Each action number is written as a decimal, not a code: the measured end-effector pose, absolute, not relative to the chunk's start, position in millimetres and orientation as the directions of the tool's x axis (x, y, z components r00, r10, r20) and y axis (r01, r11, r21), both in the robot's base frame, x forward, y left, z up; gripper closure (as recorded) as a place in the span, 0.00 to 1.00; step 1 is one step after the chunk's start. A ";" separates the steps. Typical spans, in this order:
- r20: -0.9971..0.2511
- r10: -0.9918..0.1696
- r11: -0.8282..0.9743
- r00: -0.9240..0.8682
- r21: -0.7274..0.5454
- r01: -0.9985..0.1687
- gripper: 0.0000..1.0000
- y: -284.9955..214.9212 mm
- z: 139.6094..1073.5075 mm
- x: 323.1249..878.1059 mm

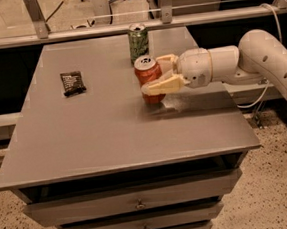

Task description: Place coke can upright

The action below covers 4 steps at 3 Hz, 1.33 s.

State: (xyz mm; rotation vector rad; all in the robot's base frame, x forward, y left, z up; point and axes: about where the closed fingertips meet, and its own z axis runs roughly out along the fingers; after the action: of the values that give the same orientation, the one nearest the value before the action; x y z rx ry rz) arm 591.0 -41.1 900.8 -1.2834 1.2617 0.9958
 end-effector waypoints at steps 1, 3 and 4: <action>-0.989 -0.117 0.089 0.094 -0.105 -0.990 0.15 -46.2 894.5 587.3; -0.990 -0.117 0.099 0.085 -0.097 -0.990 0.00 -53.9 889.9 583.8; -0.969 -0.217 0.177 0.118 -0.158 -0.971 0.00 -117.4 911.2 575.1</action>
Offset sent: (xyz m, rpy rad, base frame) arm -0.0104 -0.0281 -0.0170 0.0191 0.0276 -0.0350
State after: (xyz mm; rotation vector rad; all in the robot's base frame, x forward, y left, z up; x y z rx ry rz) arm 575.1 -117.4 911.2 -1.2717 1.3365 0.8585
